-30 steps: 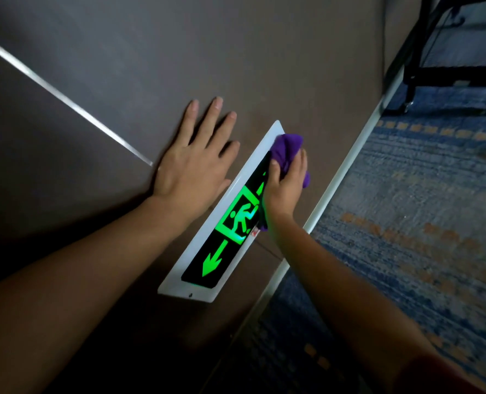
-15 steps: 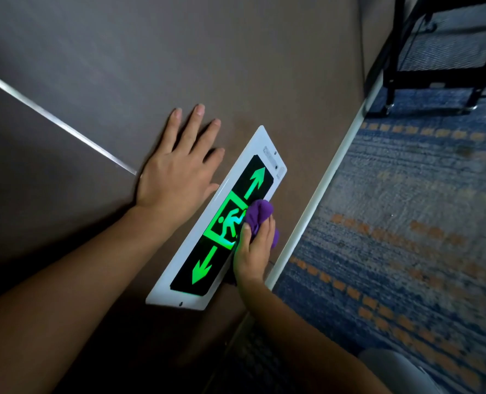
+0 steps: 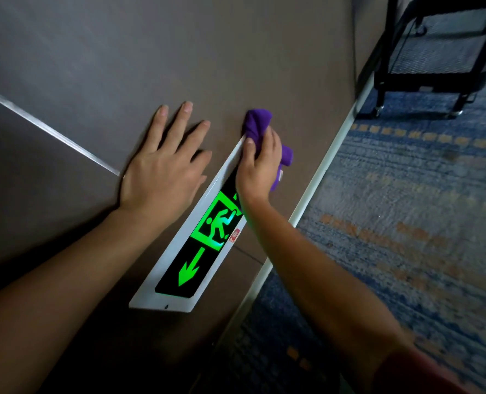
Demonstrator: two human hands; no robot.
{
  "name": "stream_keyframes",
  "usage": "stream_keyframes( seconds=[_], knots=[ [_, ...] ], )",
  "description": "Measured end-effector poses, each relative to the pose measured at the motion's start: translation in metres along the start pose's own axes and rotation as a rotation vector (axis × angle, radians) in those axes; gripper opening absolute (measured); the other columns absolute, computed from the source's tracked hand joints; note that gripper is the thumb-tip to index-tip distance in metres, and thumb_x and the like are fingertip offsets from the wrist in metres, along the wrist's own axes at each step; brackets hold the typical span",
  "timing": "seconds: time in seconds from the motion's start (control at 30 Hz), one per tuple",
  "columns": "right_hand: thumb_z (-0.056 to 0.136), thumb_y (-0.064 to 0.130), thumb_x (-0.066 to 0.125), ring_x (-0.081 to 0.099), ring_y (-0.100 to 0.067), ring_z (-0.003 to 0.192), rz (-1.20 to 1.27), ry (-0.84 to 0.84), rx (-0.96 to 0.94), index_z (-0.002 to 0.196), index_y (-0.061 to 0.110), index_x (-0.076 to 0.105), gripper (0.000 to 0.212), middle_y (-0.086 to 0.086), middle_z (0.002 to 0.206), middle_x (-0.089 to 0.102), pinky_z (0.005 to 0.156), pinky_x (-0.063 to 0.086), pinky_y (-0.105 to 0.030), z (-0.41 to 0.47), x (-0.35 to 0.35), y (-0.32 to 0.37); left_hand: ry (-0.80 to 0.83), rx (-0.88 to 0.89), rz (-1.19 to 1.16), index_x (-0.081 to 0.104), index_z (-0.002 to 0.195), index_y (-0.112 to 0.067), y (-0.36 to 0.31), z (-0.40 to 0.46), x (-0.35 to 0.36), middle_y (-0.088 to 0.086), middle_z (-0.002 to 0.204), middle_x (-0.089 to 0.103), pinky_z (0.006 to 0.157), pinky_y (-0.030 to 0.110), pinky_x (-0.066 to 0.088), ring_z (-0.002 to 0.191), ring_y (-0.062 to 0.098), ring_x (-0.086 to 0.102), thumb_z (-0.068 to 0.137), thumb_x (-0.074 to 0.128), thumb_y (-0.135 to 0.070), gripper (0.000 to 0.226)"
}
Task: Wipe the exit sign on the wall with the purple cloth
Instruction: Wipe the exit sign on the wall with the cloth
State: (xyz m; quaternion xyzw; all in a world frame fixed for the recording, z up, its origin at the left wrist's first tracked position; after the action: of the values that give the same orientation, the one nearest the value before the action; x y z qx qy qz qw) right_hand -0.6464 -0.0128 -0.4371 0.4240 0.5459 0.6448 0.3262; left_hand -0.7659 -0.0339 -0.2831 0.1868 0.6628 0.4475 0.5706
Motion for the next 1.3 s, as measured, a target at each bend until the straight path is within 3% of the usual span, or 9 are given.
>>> stream_keyframes(
  seconds=[0.17, 0.27, 0.4, 0.53, 0.67, 0.9, 1.13, 1.3],
  knots=[
    [0.100, 0.021, 0.057, 0.044, -0.033, 0.141, -0.082, 0.060, -0.146, 0.141, 0.006, 0.055, 0.044, -0.015, 0.148, 0.052, 0.120, 0.032, -0.046, -0.007, -0.004, 0.008, -0.011, -0.006, 0.026, 0.063, 0.138, -0.019, 0.000, -0.002, -0.001, 0.013, 0.168, 0.032, 0.128, 0.060, 0.008, 0.158, 0.043, 0.015, 0.099, 0.057, -0.043, 0.046],
    [0.100, 0.026, 0.055, 0.044, -0.029, 0.139, -0.108, 0.047, -0.064, 0.141, 0.011, 0.056, 0.043, -0.011, 0.147, 0.053, 0.116, 0.035, -0.041, 0.003, -0.009, 0.003, 0.006, -0.004, 0.021, 0.062, 0.138, -0.019, 0.000, -0.001, -0.002, 0.013, 0.169, 0.031, 0.128, 0.060, 0.007, 0.158, 0.043, 0.014, 0.100, 0.056, -0.044, 0.045],
    [0.100, 0.027, 0.052, 0.046, -0.029, 0.134, -0.063, -0.003, 0.077, 0.137, 0.011, 0.058, 0.040, -0.011, 0.143, 0.054, 0.111, 0.038, -0.048, 0.020, -0.013, 0.001, 0.029, -0.005, 0.039, 0.060, 0.139, -0.021, -0.001, -0.001, -0.003, 0.012, 0.171, 0.026, 0.129, 0.060, 0.008, 0.159, 0.043, 0.009, 0.103, 0.050, -0.046, 0.045],
    [0.097, 0.020, 0.060, 0.046, -0.034, 0.137, -0.102, 0.001, -0.101, 0.130, 0.004, 0.062, 0.037, -0.017, 0.145, 0.053, 0.116, 0.036, -0.046, -0.010, -0.006, 0.013, 0.023, -0.007, 0.054, 0.060, 0.136, -0.025, -0.002, -0.001, -0.002, 0.010, 0.171, 0.025, 0.129, 0.060, 0.007, 0.160, 0.042, 0.008, 0.104, 0.046, -0.045, 0.040],
    [0.094, 0.019, 0.058, 0.043, -0.036, 0.143, -0.192, -0.001, -0.180, 0.125, 0.007, 0.063, 0.034, -0.017, 0.147, 0.052, 0.111, 0.042, -0.050, -0.022, -0.006, 0.014, -0.013, 0.024, -0.020, 0.062, 0.137, -0.027, -0.001, -0.003, -0.002, 0.011, 0.171, 0.026, 0.128, 0.060, 0.007, 0.159, 0.043, 0.010, 0.102, 0.047, -0.028, 0.038],
    [0.094, 0.013, 0.060, 0.044, -0.037, 0.141, -0.270, 0.106, -0.252, 0.127, 0.004, 0.064, 0.034, -0.020, 0.144, 0.053, 0.109, 0.043, -0.052, -0.063, -0.013, 0.012, 0.007, 0.016, -0.025, 0.060, 0.141, -0.006, 0.005, -0.012, -0.009, 0.019, 0.167, 0.033, 0.127, 0.064, 0.007, 0.157, 0.047, 0.013, 0.100, 0.030, -0.014, 0.052],
    [0.095, 0.013, 0.062, 0.044, -0.040, 0.142, -0.342, 0.216, -0.307, 0.128, 0.005, 0.064, 0.034, -0.020, 0.144, 0.054, 0.107, 0.042, -0.058, -0.113, -0.016, 0.016, -0.086, 0.000, -0.009, 0.059, 0.142, -0.004, 0.021, -0.041, -0.018, 0.019, 0.163, 0.040, 0.126, 0.065, 0.009, 0.156, 0.049, 0.019, 0.101, 0.046, -0.023, 0.047],
    [0.095, 0.023, 0.058, 0.038, -0.036, 0.148, -0.408, 0.304, -0.364, 0.130, 0.011, 0.063, 0.038, -0.017, 0.150, 0.051, 0.106, 0.042, -0.060, -0.164, -0.018, 0.010, -0.004, -0.054, -0.007, 0.050, 0.151, -0.008, 0.012, -0.045, -0.019, 0.015, 0.169, 0.028, 0.128, 0.062, 0.007, 0.159, 0.045, 0.010, 0.104, 0.038, -0.027, 0.052]
  ],
)
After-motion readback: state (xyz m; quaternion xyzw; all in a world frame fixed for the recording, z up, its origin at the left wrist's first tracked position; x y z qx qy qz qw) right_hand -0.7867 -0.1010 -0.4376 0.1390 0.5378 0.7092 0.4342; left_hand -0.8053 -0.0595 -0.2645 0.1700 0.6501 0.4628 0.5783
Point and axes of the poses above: each hand's wrist, its own z-axis towards the middle knuckle, its own x-axis out of the palm, y = z × x, the point moved 5 cm from there along z, towards the middle knuckle
